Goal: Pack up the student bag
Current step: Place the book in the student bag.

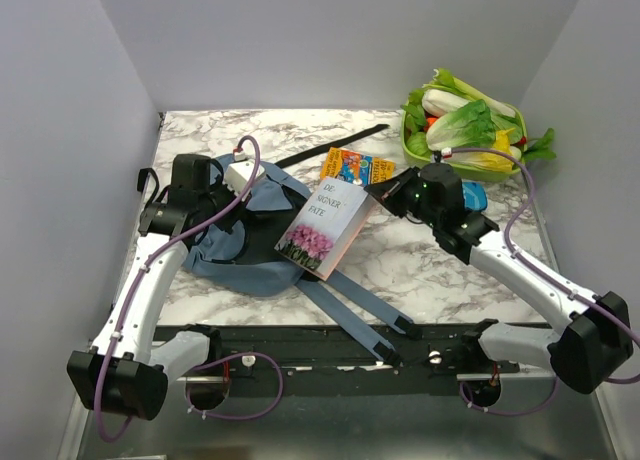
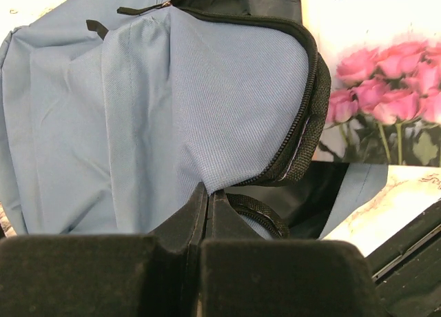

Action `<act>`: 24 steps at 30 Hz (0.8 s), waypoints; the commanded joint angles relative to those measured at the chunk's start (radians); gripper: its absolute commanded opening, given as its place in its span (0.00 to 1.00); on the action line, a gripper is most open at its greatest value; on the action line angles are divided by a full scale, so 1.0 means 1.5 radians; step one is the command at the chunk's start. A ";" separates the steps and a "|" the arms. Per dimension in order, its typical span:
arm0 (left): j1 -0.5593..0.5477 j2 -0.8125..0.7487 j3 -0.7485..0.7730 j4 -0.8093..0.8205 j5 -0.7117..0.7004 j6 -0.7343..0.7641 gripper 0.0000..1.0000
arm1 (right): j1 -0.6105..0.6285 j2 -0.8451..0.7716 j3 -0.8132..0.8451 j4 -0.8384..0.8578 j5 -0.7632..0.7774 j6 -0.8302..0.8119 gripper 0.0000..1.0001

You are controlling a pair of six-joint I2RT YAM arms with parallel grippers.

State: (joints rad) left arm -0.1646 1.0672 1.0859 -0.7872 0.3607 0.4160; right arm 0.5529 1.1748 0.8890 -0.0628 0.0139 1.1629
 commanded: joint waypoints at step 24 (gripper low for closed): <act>-0.002 -0.010 -0.003 0.018 0.035 -0.017 0.00 | 0.110 0.211 0.111 -0.069 0.011 -0.122 0.85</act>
State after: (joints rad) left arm -0.1658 1.0641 1.0805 -0.7895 0.3794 0.3847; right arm 0.7189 1.5074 1.0569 -0.0921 0.0917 1.0920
